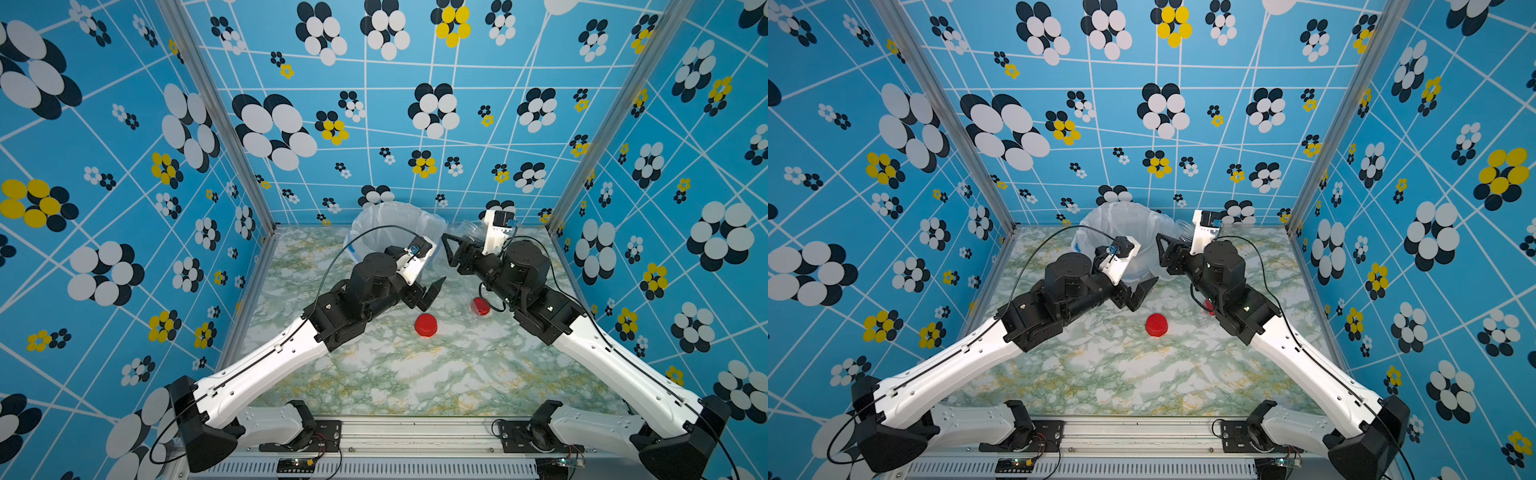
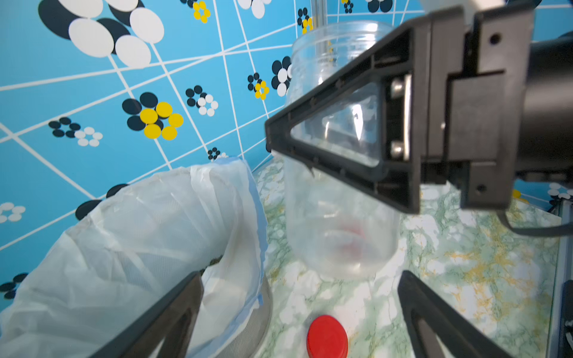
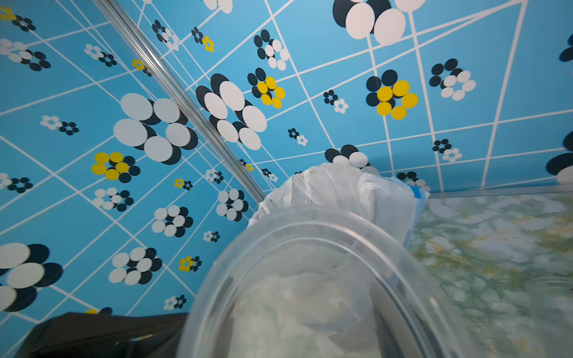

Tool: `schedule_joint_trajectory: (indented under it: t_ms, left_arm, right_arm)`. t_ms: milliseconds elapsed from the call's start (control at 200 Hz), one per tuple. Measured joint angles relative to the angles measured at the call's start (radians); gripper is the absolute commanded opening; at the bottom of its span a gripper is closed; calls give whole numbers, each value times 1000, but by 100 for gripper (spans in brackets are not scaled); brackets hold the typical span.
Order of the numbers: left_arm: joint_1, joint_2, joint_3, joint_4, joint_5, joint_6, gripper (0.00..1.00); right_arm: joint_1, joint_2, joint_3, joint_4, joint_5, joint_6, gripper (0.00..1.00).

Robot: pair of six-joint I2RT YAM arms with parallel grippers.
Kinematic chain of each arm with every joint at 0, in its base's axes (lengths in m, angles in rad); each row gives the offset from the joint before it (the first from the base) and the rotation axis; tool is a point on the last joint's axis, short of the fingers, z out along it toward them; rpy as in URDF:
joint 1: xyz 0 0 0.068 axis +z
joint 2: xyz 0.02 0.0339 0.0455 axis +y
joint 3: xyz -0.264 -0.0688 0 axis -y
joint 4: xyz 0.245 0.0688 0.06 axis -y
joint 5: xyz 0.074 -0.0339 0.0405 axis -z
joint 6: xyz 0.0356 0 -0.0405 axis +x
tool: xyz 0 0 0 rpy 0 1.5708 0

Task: Empty moldy mung beans from jars
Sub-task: Place the jar at the center of the board.

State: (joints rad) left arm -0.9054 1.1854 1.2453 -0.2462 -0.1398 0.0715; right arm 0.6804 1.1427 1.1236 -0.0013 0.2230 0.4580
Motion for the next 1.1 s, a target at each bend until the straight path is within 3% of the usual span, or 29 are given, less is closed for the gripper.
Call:
schedule_joint_trajectory:
  t_ms: [200, 350, 535, 859, 1099]
  left_arm:
    - [0, -162, -53, -99, -37, -90, 100]
    - [0, -293, -138, -104, -116, -119, 99]
    - [1, -360, -227, -115, -216, -143, 99]
    - [24, -477, -401, -114, -349, -189, 99]
    - [84, -528, -465, -90, -385, -223, 99]
  right_arm:
    - [0, -28, -177, 14, 90, -77, 49]
    - [4, -23, -311, 80, 90, -81, 48]
    - [72, 32, -425, 225, 80, -122, 48]
    - [163, 237, -435, 432, -7, -186, 50]
    - [209, 442, -424, 563, -29, -194, 51]
